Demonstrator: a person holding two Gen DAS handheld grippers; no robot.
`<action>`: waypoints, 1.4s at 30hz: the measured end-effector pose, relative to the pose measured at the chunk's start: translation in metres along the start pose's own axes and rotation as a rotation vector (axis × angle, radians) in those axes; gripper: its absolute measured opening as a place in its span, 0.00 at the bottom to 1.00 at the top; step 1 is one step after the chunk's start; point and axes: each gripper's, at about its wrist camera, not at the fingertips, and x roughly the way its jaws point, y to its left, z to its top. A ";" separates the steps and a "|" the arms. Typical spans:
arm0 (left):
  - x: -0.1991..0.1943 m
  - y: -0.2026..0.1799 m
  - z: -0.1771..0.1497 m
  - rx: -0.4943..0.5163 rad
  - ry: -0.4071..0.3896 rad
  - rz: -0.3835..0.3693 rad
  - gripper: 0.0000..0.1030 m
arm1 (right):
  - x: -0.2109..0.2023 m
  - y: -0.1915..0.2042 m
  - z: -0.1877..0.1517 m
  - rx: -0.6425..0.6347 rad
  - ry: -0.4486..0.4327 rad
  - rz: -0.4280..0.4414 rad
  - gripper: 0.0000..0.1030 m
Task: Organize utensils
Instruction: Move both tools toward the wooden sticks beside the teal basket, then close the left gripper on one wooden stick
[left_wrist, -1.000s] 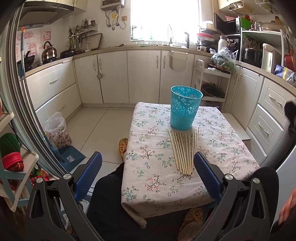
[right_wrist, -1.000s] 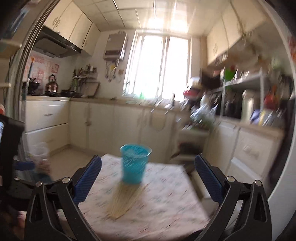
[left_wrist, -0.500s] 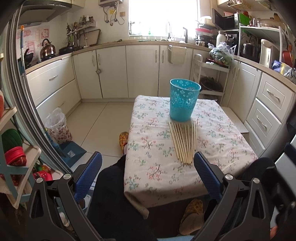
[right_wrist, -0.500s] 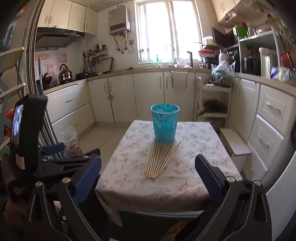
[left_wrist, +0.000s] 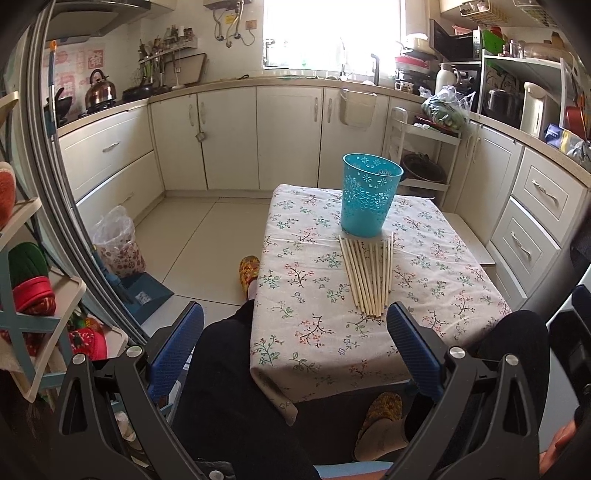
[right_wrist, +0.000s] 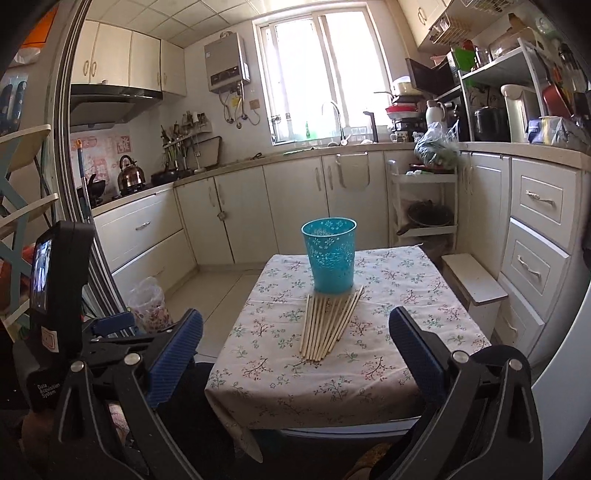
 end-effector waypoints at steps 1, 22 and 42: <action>0.000 0.000 0.000 0.000 0.000 -0.001 0.92 | -0.001 0.000 0.000 0.003 0.001 0.003 0.94; 0.044 -0.006 0.009 0.007 0.068 -0.018 0.92 | 0.062 -0.023 0.003 0.018 0.073 -0.003 0.94; 0.246 -0.034 0.044 -0.048 0.274 -0.038 0.93 | 0.360 -0.127 -0.025 0.144 0.510 -0.108 0.29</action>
